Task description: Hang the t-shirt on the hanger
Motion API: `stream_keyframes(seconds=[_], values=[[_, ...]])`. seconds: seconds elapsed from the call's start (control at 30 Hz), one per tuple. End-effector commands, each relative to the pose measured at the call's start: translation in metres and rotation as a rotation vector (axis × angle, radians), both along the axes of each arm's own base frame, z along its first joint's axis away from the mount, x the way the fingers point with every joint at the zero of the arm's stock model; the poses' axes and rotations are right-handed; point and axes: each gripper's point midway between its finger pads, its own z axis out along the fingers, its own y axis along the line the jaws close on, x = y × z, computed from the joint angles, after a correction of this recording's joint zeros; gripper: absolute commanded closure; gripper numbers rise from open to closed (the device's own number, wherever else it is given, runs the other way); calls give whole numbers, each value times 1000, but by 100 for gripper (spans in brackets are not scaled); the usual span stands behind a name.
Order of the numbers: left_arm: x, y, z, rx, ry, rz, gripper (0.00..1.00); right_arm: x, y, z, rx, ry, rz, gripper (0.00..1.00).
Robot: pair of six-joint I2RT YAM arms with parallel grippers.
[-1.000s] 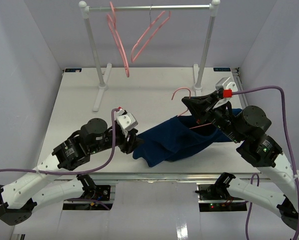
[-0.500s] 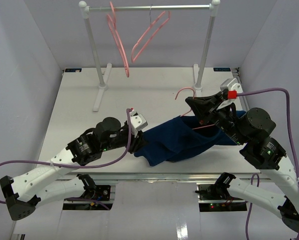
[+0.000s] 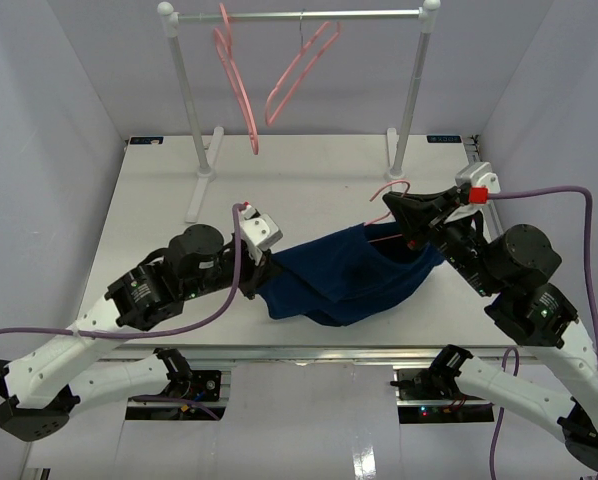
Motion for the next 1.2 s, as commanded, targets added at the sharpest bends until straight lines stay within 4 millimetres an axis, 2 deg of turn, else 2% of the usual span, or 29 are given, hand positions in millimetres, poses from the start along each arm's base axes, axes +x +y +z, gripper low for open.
stream_keyframes(seconds=[0.0, 0.1, 0.17, 0.2, 0.3, 0.33, 0.5, 0.63, 0.8, 0.97, 1.07, 1.1, 1.17], values=[[5, 17, 72, -146, -96, 88, 100, 2, -12, -7, -49, -23, -50, 92], [5, 19, 71, -126, -85, 93, 100, 4, -17, -10, -62, -23, -77, 92], [7, 20, 68, -113, -84, 106, 94, 5, -18, -13, -67, -21, -86, 92], [8, 22, 67, -107, -85, 113, 89, 5, -19, -13, -67, -21, -89, 92], [8, 21, 60, -93, -83, 105, 59, 4, -17, -10, -52, -20, -78, 92], [6, 18, 56, -87, -80, 85, 52, 3, -16, -8, -45, -16, -71, 92], [-6, 6, 33, -66, -50, -18, 43, -2, -13, 16, -4, -28, -40, 92], [-3, -1, 15, -50, -41, -29, 41, -6, -16, 31, 16, -42, -34, 92], [-12, -17, 4, -73, -16, -118, 41, -9, -21, 38, 35, -51, -38, 92], [-12, -17, -10, -51, 3, -116, 42, -9, -24, 39, 39, -53, -49, 92], [-8, -17, -17, -42, 4, -98, 46, -10, -24, 40, 43, -54, -47, 92], [-7, -17, -19, -37, 5, -90, 56, -10, -24, 40, 44, -55, -45, 92], [-6, -17, -19, -36, 1, -90, 88, -10, -23, 37, 40, -53, -47, 92]])
